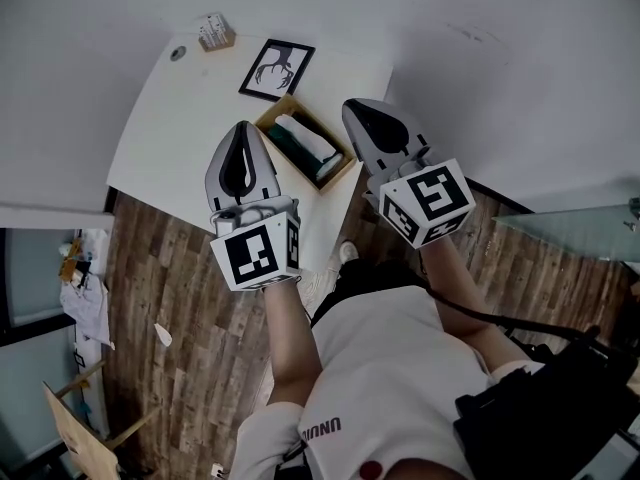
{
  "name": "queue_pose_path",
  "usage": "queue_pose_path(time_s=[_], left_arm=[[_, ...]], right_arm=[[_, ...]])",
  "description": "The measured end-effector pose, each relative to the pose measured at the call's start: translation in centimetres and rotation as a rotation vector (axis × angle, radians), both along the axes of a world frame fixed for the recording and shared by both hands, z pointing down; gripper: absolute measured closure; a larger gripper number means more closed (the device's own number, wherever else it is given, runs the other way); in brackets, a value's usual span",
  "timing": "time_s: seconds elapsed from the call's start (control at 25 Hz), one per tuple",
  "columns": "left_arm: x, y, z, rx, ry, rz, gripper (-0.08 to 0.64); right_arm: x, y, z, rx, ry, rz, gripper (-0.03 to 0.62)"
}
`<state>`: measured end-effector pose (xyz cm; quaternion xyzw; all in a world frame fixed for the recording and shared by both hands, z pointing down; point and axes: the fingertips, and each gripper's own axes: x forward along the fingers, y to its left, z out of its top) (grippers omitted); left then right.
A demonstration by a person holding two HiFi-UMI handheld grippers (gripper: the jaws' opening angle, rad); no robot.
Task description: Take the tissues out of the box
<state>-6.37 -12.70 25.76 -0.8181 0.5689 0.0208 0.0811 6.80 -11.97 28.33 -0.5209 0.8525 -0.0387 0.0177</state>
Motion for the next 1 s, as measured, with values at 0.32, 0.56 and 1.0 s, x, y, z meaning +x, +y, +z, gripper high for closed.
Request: queue_pose_path(time_s=[0.32, 0.56, 1.0], left_arm=[[-1.4, -0.6, 1.2, -0.027, 0.015, -0.024, 0.547], [-2.3, -1.0, 2.1, -0.060, 0.019, -0.061, 0.546], [-3.5, -2.2, 2.8, -0.082, 0.013, -0.172, 0.546]], right_arm=[[-1.7, -1.4, 2.6, -0.076, 0.023, -0.034, 0.571], [-2.7, -2.5, 4.5, -0.128, 0.038, -0.074, 0.571], [-4.2, -5.5, 7.0, -0.205, 0.074, -0.191, 0.571]])
